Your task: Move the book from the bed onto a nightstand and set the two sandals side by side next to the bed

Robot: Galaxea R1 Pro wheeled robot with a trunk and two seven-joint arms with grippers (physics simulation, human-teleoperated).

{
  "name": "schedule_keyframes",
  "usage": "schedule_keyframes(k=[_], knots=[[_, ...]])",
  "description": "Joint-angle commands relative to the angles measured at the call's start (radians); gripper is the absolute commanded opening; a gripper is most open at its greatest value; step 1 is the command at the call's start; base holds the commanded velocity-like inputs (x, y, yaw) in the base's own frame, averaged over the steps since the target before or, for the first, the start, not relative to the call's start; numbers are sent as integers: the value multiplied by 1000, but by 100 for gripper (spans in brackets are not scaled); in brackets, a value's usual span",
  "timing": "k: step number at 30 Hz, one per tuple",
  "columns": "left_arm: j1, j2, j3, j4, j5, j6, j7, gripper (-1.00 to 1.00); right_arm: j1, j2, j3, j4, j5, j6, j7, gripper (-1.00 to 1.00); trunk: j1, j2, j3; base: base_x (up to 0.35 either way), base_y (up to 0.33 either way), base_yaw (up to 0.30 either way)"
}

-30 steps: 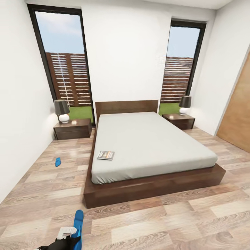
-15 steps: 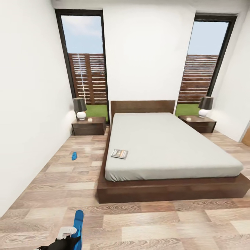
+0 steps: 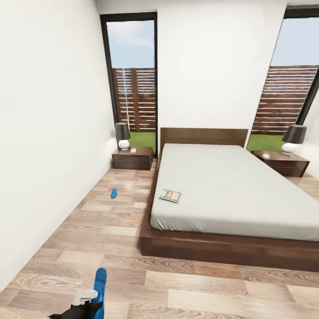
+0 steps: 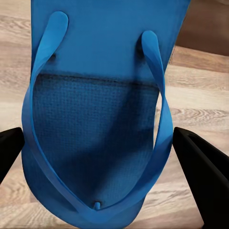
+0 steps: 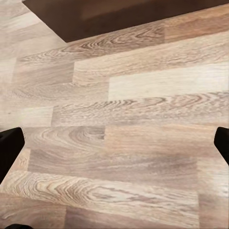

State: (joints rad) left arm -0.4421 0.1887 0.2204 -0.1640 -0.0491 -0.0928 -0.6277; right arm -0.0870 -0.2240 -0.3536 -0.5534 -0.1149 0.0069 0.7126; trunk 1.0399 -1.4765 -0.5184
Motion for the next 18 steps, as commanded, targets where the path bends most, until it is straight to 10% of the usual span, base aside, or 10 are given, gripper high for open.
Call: schedule_keyframes(k=[1, 12, 18], knots=[[-1, 0, 5, 1, -5, -5, -3, -100, 0, 0, -2, 1, -5, 1, 5, 100, 0, -1, -1, 0, 0, 286], [-1, -20, 1, 1, -23, -4, 52, -100, 0, 0, -2, 3, -6, 1, 4, 100, 0, -1, -6, 0, 0, 286], [3, -21, -27, 88, -221, -39, 170, -100, 0, 0, -2, 6, -6, 0, 5, 100, 0, -1, -9, 0, 0, 286]])
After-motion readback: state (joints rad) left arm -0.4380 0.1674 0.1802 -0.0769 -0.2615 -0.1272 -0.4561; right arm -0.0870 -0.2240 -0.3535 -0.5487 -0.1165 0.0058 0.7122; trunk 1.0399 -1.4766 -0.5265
